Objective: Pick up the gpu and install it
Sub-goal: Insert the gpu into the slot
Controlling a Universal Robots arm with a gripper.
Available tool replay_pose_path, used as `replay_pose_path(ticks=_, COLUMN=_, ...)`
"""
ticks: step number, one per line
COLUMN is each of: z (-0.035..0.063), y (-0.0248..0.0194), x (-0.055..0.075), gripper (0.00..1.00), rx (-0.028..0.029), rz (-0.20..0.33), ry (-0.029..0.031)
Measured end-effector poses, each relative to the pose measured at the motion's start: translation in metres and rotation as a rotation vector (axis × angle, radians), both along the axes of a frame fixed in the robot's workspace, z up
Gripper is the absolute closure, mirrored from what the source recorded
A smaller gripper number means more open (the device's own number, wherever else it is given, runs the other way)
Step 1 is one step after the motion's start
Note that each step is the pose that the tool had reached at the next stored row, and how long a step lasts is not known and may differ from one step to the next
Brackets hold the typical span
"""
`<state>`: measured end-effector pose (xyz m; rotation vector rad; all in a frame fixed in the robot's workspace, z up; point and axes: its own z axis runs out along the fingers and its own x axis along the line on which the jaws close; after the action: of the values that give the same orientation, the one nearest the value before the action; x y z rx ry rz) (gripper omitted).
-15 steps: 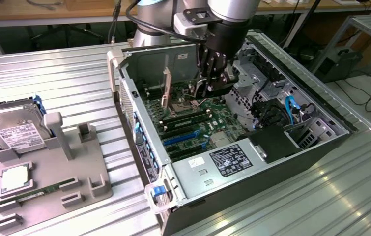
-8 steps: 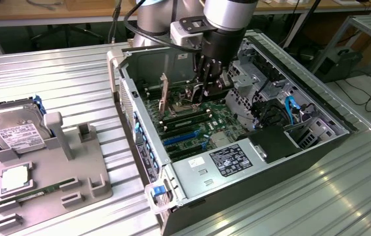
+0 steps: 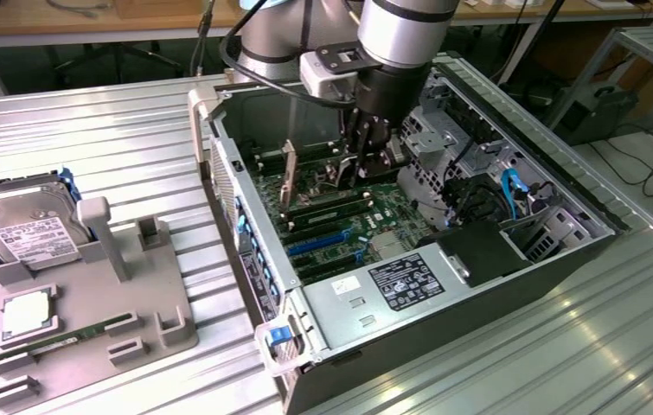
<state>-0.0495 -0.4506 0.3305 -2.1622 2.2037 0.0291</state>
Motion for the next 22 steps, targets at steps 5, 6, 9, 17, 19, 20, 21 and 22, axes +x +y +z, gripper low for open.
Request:
replay_pose_path(ticks=5, z=-0.0064, y=-0.0034, x=0.0, gripper=0.73, rx=0.0004, rz=0.007, ry=0.0001)
replay_pose_path(ticks=6, z=-0.0077, y=-0.0034, x=0.0, gripper=0.73, rx=0.0004, rz=0.008, ry=0.0)
replay_pose_path(ticks=9, z=-0.0122, y=-0.0034, x=-0.003, gripper=0.73, rx=0.0004, rz=0.008, ry=0.0)
replay_pose_path(ticks=17, z=-0.0179, y=-0.0075, x=-0.006, gripper=0.73, rx=-0.0118, rz=0.008, ry=0.0007)
replay_pose_path(ticks=19, z=-0.0195, y=-0.0075, x=-0.006, gripper=0.73, rx=-0.0207, rz=0.008, ry=0.0008)
replay_pose_path(ticks=20, z=-0.0204, y=-0.0075, x=-0.006, gripper=0.73, rx=-0.0213, rz=0.008, ry=0.0008)
replay_pose_path(ticks=21, z=-0.0217, y=-0.0075, x=-0.007, gripper=0.73, rx=-0.0214, rz=0.008, ry=0.0008)
replay_pose_path(ticks=22, z=-0.0228, y=-0.0074, x=-0.007, gripper=0.73, rx=-0.0214, rz=0.008, ry=0.0008)
